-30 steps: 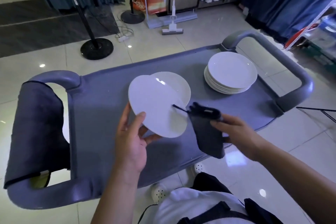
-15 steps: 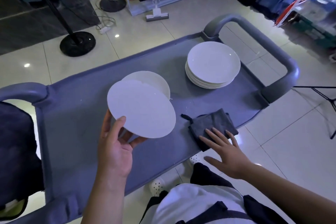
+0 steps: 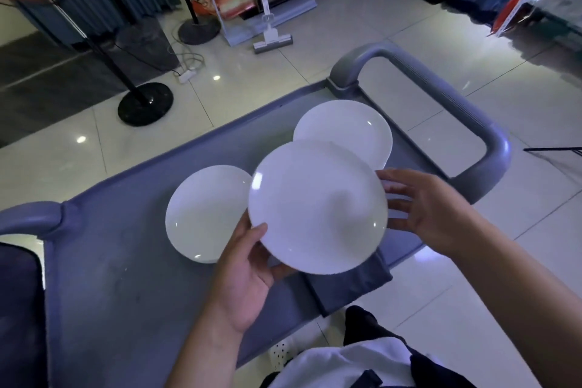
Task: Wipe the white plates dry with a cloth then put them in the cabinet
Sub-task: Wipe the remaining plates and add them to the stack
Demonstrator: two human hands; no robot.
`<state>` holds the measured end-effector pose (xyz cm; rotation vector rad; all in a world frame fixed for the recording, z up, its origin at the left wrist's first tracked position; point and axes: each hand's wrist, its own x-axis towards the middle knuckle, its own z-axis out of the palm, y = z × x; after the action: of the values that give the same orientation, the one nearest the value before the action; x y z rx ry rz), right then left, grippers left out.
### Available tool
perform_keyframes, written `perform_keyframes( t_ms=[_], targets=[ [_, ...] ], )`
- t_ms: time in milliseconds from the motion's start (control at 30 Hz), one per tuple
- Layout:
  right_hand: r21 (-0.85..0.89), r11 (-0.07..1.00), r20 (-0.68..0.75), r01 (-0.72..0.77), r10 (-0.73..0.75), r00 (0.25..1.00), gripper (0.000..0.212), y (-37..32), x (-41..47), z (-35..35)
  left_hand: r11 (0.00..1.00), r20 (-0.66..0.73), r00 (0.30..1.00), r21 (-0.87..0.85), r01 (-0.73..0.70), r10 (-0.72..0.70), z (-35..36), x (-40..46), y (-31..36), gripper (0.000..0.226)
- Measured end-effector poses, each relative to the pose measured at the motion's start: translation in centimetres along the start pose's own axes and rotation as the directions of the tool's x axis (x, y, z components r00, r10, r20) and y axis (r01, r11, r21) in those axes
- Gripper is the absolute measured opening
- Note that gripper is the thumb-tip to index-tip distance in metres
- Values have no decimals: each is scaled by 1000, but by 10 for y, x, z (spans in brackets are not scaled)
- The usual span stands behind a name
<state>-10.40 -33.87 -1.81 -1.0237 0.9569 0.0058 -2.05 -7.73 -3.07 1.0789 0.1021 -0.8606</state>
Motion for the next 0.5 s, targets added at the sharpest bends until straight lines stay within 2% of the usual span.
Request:
perform_keyframes(
  t_ms=[100,233,333,367,500],
  targets=[
    [-22,1000,-23,0,0,1000,25,-15,21,-21,984,-49,998,171,53,-46,17,24,0,41],
    [-45,995,-34,84,-86,996,18,-43,54,-33,928,-162,987,369,51,10,44,67,-3,41],
    [-104,966,-2,237,-238,971,49,-58,86,-36,888,-278,955,458,33,108,61,102,-2,44],
    [-128,953,9,275,-276,961,53,-61,96,-36,879,-304,943,477,27,136,65,114,-1,45],
    [-159,916,84,369,-359,929,51,-58,129,-32,827,-344,924,559,56,170,70,152,-3,52]
  ],
)
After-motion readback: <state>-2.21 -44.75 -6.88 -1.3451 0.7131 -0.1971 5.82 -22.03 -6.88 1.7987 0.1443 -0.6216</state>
